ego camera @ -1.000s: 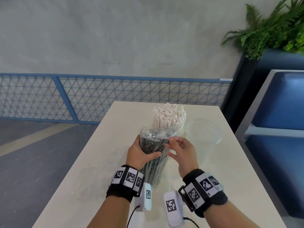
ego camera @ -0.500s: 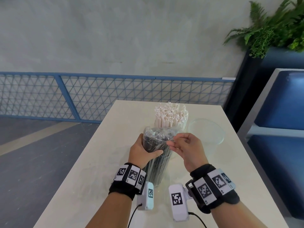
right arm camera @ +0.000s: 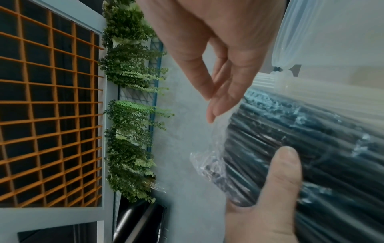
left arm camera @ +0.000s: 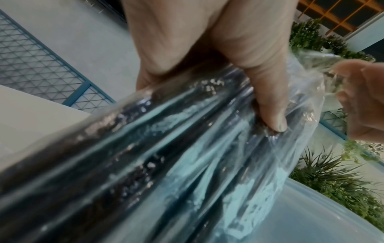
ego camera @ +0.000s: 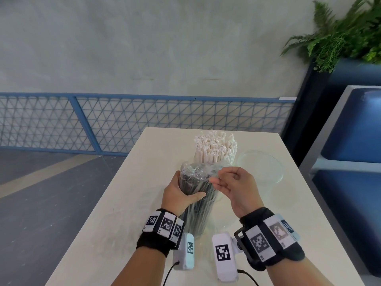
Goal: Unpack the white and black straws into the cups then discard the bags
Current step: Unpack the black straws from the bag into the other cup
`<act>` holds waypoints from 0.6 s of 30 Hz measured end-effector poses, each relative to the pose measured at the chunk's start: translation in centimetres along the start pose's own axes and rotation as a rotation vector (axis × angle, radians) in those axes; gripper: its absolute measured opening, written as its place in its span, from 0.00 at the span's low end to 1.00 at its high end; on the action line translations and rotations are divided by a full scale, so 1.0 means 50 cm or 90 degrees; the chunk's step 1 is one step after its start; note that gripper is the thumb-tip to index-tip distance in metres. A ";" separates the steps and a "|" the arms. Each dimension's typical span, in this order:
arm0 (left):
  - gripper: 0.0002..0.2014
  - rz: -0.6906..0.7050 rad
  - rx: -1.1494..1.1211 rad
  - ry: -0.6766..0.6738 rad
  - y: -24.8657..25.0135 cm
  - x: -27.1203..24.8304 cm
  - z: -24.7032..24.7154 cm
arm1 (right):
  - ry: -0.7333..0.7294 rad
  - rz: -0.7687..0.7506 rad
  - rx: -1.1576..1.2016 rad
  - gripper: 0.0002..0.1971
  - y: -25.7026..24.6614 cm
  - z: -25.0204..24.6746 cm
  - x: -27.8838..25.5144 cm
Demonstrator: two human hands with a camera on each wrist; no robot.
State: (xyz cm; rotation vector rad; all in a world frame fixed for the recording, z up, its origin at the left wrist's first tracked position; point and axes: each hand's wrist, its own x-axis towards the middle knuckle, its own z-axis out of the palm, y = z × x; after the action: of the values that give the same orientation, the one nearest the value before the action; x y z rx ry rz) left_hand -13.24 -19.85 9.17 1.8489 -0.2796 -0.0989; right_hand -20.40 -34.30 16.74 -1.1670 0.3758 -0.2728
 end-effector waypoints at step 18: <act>0.29 0.032 0.021 -0.040 0.011 -0.005 0.006 | -0.012 0.009 0.059 0.02 -0.053 0.000 0.025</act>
State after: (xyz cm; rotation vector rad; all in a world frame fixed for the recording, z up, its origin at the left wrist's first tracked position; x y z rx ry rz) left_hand -13.63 -20.21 9.57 1.8728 -0.3734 -0.1191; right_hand -19.33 -35.80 19.03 -1.0747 0.3520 -0.2641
